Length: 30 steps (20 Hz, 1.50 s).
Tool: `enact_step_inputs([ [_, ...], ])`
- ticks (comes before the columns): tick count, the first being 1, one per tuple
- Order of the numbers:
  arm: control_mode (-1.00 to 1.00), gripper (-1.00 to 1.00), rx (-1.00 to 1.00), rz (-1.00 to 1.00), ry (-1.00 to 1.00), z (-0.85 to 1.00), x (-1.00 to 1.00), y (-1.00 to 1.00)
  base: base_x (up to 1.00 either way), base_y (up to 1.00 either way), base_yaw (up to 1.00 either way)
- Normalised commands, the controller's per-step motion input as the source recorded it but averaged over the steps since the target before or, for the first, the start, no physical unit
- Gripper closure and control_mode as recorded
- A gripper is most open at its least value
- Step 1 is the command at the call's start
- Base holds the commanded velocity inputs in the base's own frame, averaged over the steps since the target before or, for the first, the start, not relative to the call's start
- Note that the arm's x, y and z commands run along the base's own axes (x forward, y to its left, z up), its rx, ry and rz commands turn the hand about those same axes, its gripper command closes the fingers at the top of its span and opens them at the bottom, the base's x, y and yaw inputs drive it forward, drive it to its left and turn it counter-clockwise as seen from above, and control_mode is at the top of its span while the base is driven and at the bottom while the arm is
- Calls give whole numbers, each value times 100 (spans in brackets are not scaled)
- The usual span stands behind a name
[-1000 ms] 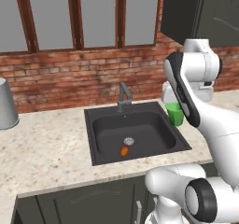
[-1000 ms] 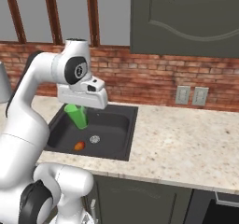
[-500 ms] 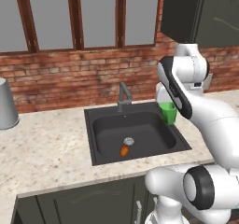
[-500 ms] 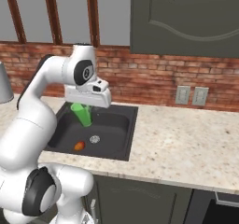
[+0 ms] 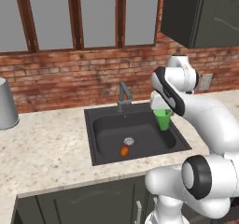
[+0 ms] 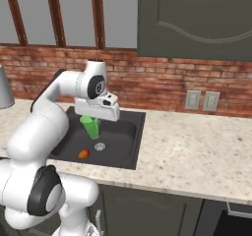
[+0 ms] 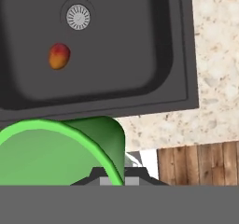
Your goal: Pick the cup and colander and place them in the sink. Then turn on the water.
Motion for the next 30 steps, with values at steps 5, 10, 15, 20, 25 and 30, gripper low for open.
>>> enact_step_inputs([
  [5, -100, 100, 2, 0, 0, -53, 35, 0, 0, 0, 0],
  [10, -100, 100, 1, 0, 0, -48, 31, 0, 0, 0, 0],
  [15, -100, 100, 3, 0, 0, -52, 24, 2, 0, 0, 0],
  [20, -100, 100, 2, 0, 0, -44, 31, 2, 0, 0, 0],
  [25, -100, 100, 0, 0, 0, -27, 37, 4, 0, 0, 0],
  [30, -100, 100, 0, 0, 0, -13, 41, 0, 0, 0, 0],
])
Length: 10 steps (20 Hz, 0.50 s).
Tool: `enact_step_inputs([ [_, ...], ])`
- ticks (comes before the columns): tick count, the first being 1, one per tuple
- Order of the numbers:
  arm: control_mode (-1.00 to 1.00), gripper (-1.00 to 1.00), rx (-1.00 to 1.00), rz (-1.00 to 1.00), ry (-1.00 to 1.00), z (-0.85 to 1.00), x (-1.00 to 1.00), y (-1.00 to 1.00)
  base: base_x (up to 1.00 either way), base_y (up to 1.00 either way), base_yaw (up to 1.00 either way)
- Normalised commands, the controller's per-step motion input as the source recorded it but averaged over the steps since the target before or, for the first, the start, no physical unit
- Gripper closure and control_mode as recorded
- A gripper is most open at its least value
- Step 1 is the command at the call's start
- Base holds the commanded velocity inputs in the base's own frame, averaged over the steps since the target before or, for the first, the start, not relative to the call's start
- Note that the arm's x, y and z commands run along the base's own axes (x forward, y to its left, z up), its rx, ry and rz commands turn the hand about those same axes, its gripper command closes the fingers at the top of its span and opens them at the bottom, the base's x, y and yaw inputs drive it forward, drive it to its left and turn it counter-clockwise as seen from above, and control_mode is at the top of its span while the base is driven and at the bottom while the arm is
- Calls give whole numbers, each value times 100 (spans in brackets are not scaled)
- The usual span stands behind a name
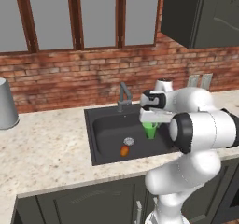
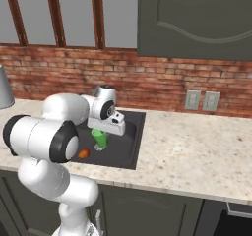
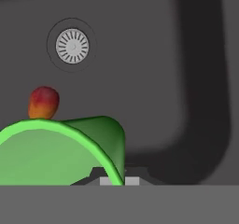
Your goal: Pick the cup and colander and place them in the sink. Then turn on the water.
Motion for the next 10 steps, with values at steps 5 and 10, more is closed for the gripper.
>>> enact_step_inputs([
  [5, -100, 100, 2, 0, 0, -18, 46, 0, 0, 0, 0],
  [10, -100, 100, 4, 0, 0, -33, 42, 0, 0, 0, 0],
])
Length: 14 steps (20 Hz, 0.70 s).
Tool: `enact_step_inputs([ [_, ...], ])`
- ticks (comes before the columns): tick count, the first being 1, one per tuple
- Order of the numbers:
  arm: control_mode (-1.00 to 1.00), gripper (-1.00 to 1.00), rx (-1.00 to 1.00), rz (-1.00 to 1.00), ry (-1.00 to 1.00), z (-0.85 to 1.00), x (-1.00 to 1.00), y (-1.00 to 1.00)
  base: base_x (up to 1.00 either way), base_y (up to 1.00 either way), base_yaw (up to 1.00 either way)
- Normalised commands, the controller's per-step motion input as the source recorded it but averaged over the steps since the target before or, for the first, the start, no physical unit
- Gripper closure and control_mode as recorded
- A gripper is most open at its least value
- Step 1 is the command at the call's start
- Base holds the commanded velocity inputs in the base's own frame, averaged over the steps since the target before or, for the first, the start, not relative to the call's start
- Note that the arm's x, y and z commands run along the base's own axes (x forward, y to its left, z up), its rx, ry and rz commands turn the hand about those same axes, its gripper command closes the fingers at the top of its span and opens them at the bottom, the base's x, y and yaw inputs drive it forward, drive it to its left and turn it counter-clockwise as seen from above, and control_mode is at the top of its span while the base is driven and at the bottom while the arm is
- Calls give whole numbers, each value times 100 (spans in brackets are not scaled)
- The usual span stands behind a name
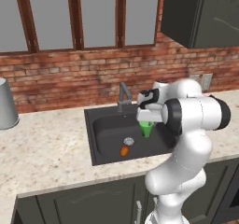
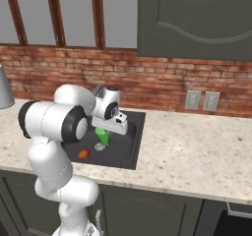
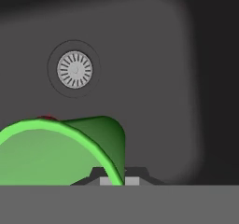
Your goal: Pick the cup and colander and place them in the sink. Then turn on the water.
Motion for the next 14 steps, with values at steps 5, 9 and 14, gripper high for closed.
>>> enact_step_inputs([
  [5, -100, 100, 1, 0, 0, -39, 48, 0, 0, 0, 0],
  [9, -100, 100, 0, 0, 0, -41, 46, 0, 0, 0, 0],
  [14, -100, 100, 0, 0, 0, -40, 42, 0, 0, 0, 0],
])
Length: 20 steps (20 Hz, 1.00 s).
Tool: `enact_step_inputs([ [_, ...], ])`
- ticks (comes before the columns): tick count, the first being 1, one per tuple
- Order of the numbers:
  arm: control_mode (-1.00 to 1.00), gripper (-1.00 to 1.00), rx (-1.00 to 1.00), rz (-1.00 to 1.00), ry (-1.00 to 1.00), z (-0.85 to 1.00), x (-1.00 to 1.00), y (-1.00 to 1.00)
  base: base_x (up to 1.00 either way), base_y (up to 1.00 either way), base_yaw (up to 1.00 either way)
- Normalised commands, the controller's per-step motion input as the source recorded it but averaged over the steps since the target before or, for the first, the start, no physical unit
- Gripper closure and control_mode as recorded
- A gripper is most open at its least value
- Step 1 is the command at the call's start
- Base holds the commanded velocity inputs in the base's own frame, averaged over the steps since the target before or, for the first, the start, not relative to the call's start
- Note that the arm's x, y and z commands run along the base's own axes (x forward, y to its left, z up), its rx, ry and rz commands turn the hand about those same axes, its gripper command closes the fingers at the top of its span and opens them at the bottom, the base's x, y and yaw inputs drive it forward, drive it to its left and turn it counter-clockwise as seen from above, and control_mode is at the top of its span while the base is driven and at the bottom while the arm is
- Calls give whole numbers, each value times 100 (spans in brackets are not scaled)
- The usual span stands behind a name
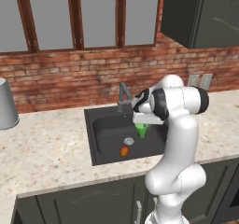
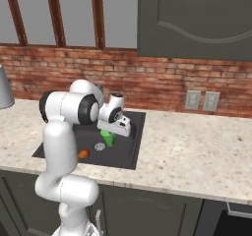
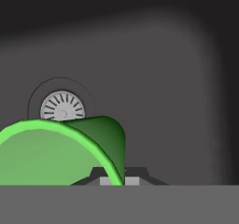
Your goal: Pick the cup and colander and place them in the sink. Then turn on the water.
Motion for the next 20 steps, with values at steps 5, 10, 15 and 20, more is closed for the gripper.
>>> enact_step_inputs([
  [5, -100, 100, 0, 0, 0, -39, 34, 0, 0, 0, 0],
  [10, -100, 100, 0, 0, 0, -30, 32, 0, 0, 0, 0],
  [15, -100, 100, 0, 0, 0, -19, 30, 0, 0, 0, 0],
  [20, -100, 100, 0, 0, 0, -16, 23, 0, 0, 0, 0],
])
